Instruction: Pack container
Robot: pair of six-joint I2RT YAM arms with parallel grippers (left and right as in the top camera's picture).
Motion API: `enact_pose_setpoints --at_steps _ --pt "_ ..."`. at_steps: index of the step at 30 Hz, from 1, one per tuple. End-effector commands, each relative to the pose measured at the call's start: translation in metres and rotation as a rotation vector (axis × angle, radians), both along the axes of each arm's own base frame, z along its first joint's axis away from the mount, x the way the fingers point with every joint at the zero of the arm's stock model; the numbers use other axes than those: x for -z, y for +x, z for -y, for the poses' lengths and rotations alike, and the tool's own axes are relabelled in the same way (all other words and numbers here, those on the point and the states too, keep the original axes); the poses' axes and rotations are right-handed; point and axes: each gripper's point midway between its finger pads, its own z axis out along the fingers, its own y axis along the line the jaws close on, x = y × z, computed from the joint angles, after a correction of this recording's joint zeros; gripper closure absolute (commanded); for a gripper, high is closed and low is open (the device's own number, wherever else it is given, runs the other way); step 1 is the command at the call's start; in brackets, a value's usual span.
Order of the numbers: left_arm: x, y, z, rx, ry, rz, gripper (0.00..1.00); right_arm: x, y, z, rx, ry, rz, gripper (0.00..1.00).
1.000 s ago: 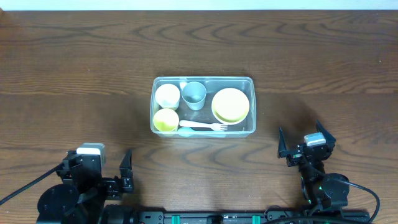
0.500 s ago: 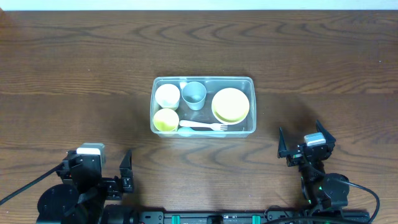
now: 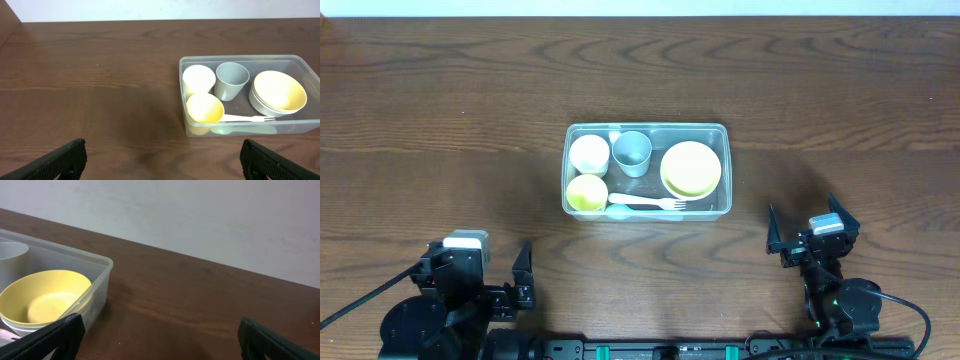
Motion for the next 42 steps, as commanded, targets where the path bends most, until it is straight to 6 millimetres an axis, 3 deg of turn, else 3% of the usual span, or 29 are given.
enact_pose_setpoints --at_steps 1,7,12,17,22,25,33,38,42 --pt "0.001 0.001 -0.001 -0.006 0.001 0.0 0.02 0.0 -0.001 -0.001 -0.007 -0.018 0.004 0.01" --pt "0.004 -0.001 -0.001 -0.007 0.003 -0.014 0.02 0.0 -0.001 -0.001 -0.007 -0.018 0.004 0.01" --pt "0.025 -0.017 -0.004 -0.019 0.008 -0.064 0.02 0.0 -0.001 -0.001 -0.007 -0.018 0.004 0.01" --pt "0.048 -0.014 -0.01 -0.057 0.007 0.011 0.02 0.0 -0.001 -0.001 -0.006 -0.018 0.004 0.01" --pt "0.081 0.005 -0.013 -0.079 0.003 0.078 0.02 0.0 -0.001 -0.001 -0.007 -0.018 0.004 0.01" --pt "0.097 0.028 -0.012 -0.078 0.0 0.108 0.02 0.0 -0.001 -0.001 -0.006 -0.018 0.004 0.01" --pt "0.101 0.079 -0.012 -0.075 -0.008 0.349 0.02 0.0 -0.001 -0.001 -0.006 -0.018 0.004 0.01" --pt "0.1 0.09 -0.013 -0.076 -0.012 0.458 0.02 0.0 -0.001 -0.001 -0.007 -0.018 0.004 0.01" --pt "0.116 0.093 -0.012 -0.075 -0.012 0.435 0.02 0.0 -0.001 -0.001 -0.006 -0.018 0.004 0.01"
